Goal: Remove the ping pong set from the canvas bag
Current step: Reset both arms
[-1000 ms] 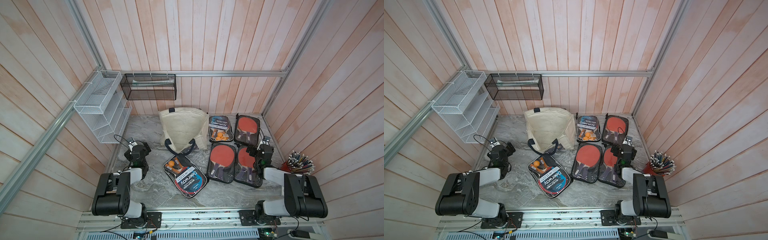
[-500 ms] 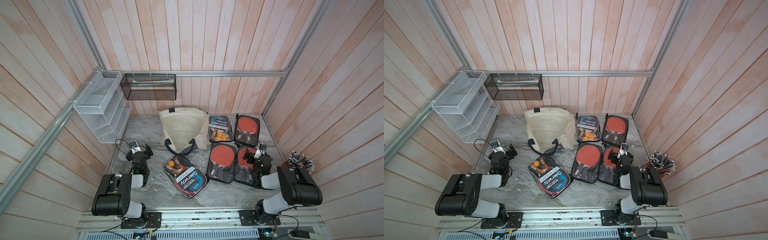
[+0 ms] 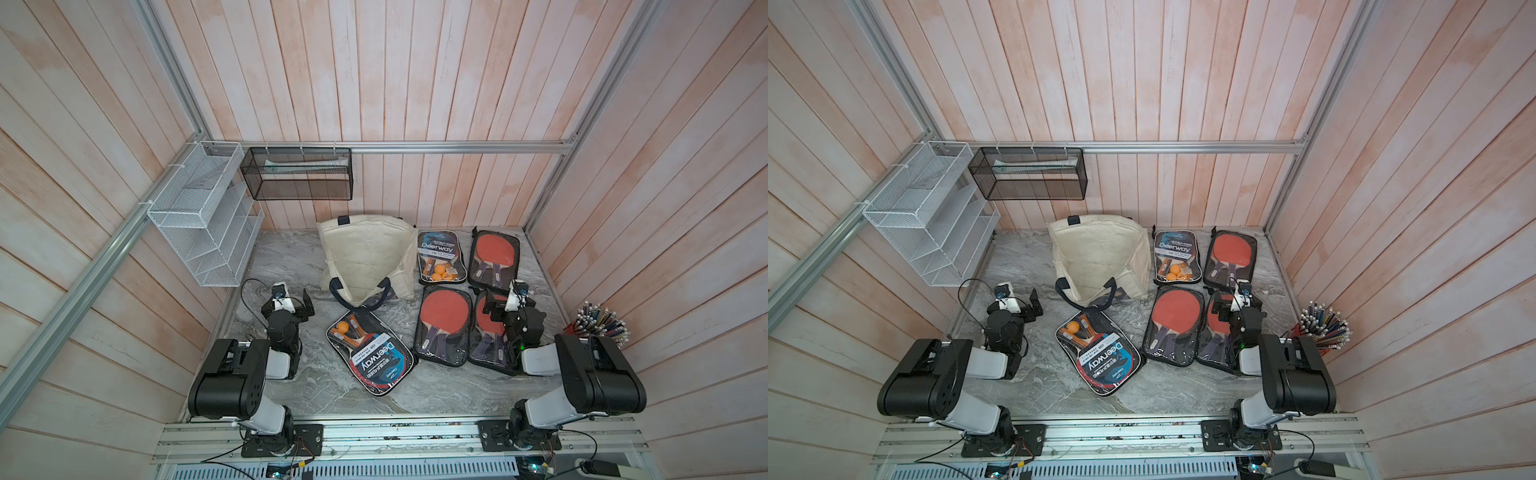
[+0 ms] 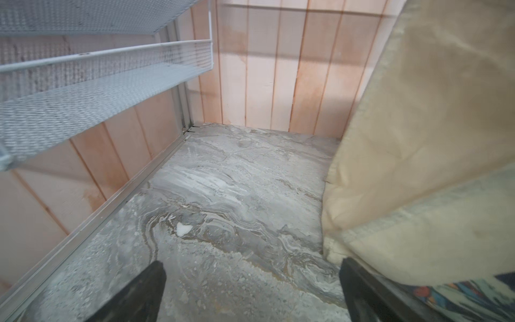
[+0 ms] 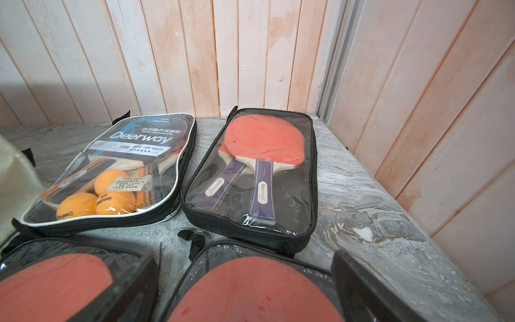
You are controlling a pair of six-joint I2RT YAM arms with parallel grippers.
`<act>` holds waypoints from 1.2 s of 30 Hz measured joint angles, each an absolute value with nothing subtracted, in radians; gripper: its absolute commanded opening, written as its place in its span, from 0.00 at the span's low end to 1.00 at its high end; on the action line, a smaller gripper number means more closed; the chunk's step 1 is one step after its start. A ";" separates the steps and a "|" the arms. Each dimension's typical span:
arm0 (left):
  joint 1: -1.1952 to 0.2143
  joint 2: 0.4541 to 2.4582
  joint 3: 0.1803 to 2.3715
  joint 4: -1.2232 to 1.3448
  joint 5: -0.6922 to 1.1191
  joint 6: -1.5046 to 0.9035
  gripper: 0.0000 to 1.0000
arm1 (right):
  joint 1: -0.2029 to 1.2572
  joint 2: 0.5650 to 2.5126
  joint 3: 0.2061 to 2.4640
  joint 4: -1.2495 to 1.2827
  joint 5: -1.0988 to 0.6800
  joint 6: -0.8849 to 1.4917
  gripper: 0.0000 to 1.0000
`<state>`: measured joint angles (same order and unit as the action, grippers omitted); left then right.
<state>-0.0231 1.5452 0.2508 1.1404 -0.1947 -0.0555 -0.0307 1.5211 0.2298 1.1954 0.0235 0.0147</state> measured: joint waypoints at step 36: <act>-0.003 1.546 0.271 1.129 -0.134 -0.052 1.00 | -0.036 1.521 0.237 1.188 0.009 0.015 0.98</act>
<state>-0.0029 1.5463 0.2714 1.1290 -0.1341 -0.0521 -0.0364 1.5211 0.2367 1.1885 0.0086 0.0151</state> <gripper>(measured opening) 0.999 0.983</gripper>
